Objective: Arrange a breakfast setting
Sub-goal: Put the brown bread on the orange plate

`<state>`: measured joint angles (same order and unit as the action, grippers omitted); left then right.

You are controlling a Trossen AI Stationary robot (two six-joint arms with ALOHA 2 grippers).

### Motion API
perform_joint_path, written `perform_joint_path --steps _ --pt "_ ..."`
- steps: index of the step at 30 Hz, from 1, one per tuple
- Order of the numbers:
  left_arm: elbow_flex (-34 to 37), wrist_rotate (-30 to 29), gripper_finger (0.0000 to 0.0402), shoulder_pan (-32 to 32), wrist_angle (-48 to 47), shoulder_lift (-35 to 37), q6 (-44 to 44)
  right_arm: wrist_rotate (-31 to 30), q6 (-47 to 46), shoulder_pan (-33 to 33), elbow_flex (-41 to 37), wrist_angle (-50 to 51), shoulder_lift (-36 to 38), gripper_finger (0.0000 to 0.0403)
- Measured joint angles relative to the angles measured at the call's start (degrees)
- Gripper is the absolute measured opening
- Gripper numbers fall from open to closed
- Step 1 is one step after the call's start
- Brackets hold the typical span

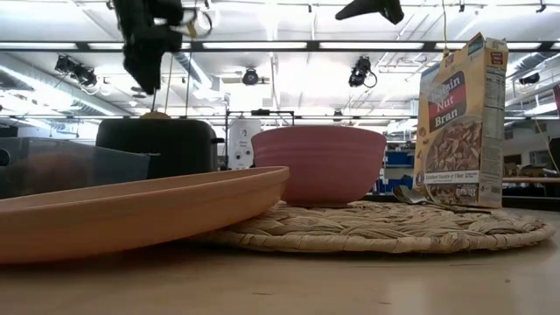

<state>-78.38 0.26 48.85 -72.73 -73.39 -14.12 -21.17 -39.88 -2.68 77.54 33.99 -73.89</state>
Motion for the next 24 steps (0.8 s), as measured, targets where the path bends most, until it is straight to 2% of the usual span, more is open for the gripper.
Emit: perform_joint_path --steps 5,7,17,24 --pt "-2.17 -0.07 0.0312 5.20 -3.87 -6.17 -17.36 -0.14 -2.75 -0.04 0.00 -2.58 0.00 0.0245" --pt "-2.34 -0.72 0.0304 6.33 -4.06 -7.94 -21.37 -0.17 -4.15 -0.41 0.00 -2.70 0.00 0.0245" --pt "-2.42 -2.59 0.0208 8.36 3.05 -11.28 -24.12 -1.16 -5.62 -4.21 -0.02 -3.24 -1.96 0.0245" --pt "-2.43 -2.30 0.0159 9.13 1.76 -12.43 -28.31 -1.22 -5.57 -4.76 -0.02 -4.70 -4.79 0.0245"
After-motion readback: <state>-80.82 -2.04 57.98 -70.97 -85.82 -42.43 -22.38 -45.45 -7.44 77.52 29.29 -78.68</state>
